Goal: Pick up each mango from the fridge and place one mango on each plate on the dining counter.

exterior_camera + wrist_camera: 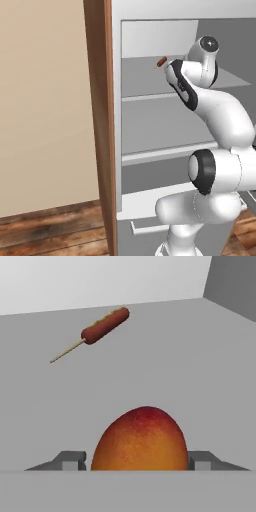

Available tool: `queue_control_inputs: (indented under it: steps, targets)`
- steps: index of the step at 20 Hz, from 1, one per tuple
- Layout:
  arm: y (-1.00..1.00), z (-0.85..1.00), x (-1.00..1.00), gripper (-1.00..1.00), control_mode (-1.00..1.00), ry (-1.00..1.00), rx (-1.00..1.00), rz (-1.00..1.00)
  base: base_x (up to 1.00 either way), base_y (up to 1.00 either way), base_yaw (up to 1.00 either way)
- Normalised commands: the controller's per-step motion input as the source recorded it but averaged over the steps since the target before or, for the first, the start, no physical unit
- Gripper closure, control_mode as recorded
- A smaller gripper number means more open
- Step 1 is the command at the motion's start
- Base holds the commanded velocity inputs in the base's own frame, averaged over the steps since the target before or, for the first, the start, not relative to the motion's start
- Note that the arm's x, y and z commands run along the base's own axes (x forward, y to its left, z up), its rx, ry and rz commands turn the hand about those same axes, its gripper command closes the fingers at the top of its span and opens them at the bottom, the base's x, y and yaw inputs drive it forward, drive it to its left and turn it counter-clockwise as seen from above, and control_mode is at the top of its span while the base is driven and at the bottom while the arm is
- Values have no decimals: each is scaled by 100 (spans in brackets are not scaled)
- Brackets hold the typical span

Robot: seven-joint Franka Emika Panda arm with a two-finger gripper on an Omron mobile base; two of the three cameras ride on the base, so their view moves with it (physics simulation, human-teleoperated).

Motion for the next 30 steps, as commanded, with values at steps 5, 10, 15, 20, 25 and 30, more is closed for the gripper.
queue_control_inputs:
  steps: [5,10,15,20,25,30]
  targets:
    - [0,-18,-9,100,-100,0,0,0,0,0,0]
    - [0,-7,-66,100,-100,-11,1,0,0,0,0]
    - [0,18,-98,100,-100,-16,5,0,0,0,0]
    - [0,43,-99,100,-100,-10,3,-1,0,0,0]
    - [0,61,-99,100,-100,-1,0,-3,0,0,0]
    - [0,24,-100,100,-100,0,0,-1,0,0,0]
